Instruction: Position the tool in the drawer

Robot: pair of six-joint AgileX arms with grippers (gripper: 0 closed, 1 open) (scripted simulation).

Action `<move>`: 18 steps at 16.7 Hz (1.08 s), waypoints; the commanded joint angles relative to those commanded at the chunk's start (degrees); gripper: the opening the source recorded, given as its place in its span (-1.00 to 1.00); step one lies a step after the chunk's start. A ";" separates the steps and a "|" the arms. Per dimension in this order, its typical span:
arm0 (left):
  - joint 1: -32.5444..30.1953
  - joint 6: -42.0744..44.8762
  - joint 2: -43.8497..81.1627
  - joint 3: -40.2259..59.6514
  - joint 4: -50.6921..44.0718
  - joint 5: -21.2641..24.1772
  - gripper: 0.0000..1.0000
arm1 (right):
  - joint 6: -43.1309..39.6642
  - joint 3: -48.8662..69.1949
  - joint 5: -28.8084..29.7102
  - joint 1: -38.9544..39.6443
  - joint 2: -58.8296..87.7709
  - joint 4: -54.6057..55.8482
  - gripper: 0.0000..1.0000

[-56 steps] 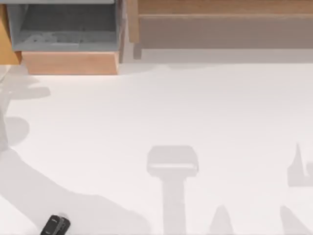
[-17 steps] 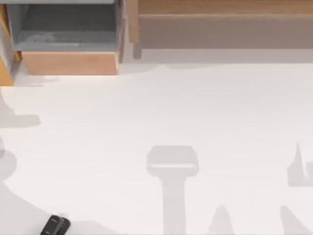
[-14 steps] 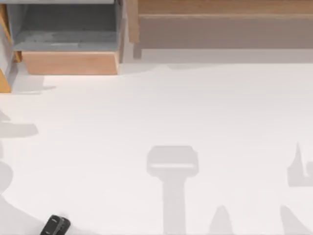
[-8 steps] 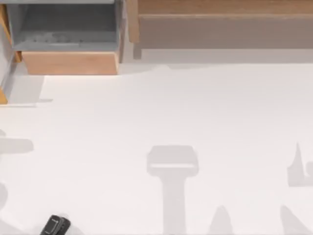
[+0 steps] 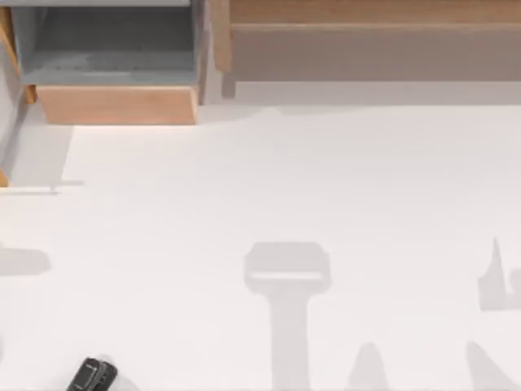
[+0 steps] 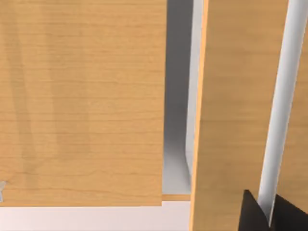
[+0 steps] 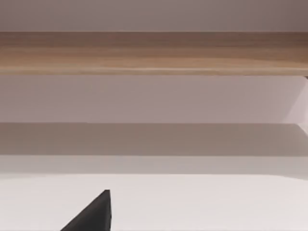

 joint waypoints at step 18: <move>4.48 0.22 -3.06 -7.43 4.27 4.38 0.21 | 0.00 0.00 0.00 0.00 0.00 0.00 1.00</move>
